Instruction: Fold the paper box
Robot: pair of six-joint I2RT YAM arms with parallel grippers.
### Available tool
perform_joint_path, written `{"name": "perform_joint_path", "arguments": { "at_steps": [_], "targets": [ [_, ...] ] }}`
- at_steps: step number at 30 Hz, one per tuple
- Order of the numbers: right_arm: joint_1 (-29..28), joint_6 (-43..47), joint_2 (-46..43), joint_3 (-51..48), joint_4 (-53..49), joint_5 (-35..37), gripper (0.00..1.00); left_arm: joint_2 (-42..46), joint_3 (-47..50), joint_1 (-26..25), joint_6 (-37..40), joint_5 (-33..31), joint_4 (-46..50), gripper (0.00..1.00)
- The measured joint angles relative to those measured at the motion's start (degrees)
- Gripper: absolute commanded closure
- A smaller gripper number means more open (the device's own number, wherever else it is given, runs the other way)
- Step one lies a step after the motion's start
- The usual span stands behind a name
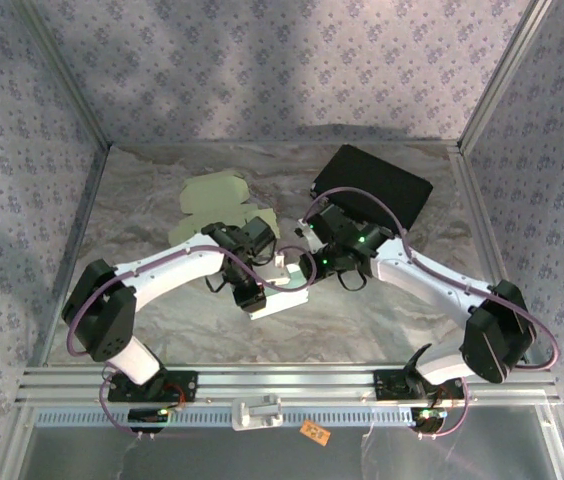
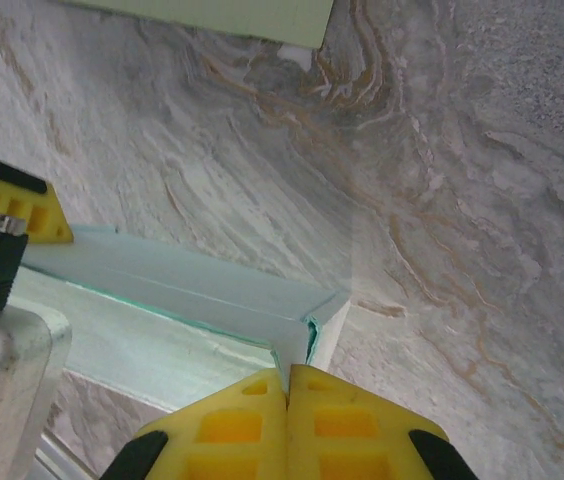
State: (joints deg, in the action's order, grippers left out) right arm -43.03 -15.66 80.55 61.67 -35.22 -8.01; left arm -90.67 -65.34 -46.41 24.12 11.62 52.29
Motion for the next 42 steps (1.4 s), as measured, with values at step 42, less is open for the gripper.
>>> {"name": "perform_joint_path", "arguments": {
  "at_steps": [42],
  "targets": [
    [-4.3,-6.4,-7.2,-13.3,17.8,10.3,1.00,6.2,2.4,3.7,-7.4,0.8,-6.6,0.42]
  ]
}}
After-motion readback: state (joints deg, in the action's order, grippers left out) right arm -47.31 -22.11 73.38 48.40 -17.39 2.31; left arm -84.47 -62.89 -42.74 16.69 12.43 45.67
